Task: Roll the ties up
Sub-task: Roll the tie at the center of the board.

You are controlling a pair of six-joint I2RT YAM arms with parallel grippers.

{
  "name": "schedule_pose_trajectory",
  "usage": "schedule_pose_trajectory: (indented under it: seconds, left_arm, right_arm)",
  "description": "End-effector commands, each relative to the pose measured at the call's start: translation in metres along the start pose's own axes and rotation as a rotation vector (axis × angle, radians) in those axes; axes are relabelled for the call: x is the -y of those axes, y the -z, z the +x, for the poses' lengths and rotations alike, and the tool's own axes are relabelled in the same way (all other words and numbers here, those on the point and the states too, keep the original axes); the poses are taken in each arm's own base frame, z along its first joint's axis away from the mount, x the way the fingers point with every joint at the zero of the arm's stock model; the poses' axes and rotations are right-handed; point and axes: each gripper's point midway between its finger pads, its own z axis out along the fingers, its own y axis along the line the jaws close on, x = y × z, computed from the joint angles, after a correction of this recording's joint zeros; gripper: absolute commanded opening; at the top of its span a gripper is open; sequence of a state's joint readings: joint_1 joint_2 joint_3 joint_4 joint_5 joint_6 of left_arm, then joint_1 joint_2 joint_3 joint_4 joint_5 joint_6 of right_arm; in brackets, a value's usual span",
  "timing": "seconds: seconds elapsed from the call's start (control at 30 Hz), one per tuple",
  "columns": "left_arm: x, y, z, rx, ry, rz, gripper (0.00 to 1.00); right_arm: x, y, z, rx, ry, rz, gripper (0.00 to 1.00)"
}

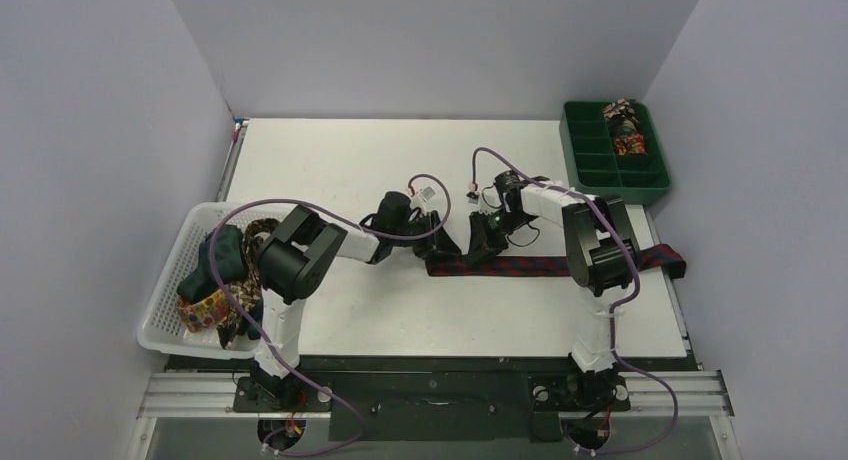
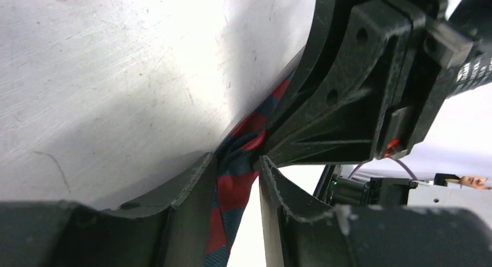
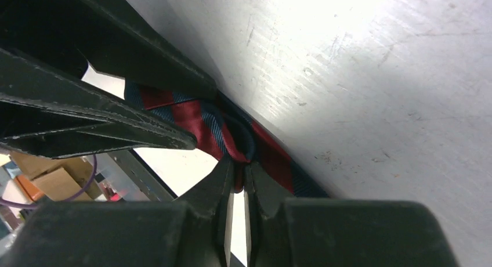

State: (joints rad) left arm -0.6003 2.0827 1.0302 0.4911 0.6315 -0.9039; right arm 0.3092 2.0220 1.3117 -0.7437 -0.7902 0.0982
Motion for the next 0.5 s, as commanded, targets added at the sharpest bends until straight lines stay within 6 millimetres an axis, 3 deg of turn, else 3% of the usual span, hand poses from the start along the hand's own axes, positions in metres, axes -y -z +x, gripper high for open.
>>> schedule_pose_trajectory:
  seconds: [0.0, 0.1, 0.2, 0.3, 0.47]
  left_arm:
    - [0.014, 0.015, -0.014, 0.044, -0.115, 0.044, 0.42]
    - [0.030, 0.040, -0.027, 0.088, -0.368, 0.028, 0.63]
    - [0.024, 0.059, -0.017, 0.035, -0.596, -0.024, 0.86]
    - [0.020, 0.070, -0.005, -0.020, -0.887, -0.053, 0.93]
    - [0.006, 0.062, 0.009, -0.077, -1.117, -0.106, 0.95]
  right_arm:
    - [0.003, 0.003, -0.008, 0.036, 0.050, 0.031, 0.00]
    - [0.004, 0.002, -0.006, 0.025, 0.057, 0.033, 0.00]
    - [0.004, 0.000, -0.002, 0.010, 0.062, 0.028, 0.00]
    - [0.004, 0.000, -0.001, 0.005, 0.076, 0.029, 0.00]
    - [0.003, 0.000, 0.002, -0.006, 0.086, 0.025, 0.00]
